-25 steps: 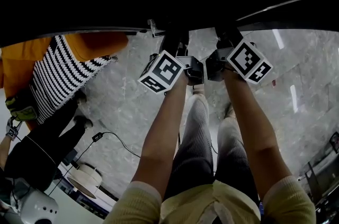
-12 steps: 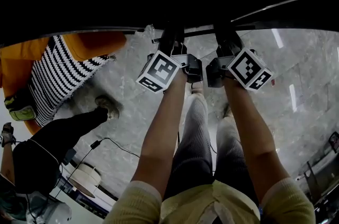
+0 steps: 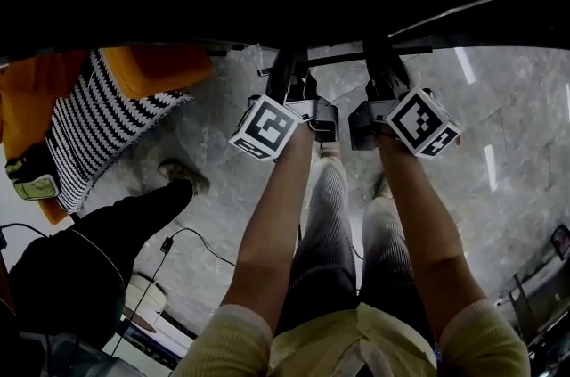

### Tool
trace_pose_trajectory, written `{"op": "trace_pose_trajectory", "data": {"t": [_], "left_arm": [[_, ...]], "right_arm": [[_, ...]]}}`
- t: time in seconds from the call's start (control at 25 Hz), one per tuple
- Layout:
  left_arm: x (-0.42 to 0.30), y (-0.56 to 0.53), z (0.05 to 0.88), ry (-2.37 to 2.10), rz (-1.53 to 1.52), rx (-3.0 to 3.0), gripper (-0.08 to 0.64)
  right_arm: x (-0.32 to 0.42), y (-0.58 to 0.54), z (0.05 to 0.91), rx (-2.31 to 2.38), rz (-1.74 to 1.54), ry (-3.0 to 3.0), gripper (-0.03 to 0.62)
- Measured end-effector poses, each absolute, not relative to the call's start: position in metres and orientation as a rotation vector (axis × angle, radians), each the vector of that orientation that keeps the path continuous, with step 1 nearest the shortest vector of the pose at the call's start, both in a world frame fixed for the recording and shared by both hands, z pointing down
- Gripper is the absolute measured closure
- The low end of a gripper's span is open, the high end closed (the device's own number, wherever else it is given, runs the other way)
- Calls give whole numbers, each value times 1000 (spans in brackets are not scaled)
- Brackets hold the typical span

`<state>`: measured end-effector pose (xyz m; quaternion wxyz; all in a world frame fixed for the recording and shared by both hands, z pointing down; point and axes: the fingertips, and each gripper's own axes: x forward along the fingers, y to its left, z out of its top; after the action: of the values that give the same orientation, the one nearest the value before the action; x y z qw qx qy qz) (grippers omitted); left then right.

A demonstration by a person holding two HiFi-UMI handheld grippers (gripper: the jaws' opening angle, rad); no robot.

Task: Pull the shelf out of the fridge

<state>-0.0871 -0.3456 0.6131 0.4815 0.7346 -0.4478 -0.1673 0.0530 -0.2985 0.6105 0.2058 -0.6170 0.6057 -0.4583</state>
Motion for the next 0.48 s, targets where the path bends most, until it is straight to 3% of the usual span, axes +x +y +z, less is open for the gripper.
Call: {"op": "trace_pose_trajectory", "data": {"t": [0.48], "left_arm": [[-95,-330,609,-1073,-495,1774,479]], "right_arm": [[52,-286,604,-1691,-1256,1703,483]]}}
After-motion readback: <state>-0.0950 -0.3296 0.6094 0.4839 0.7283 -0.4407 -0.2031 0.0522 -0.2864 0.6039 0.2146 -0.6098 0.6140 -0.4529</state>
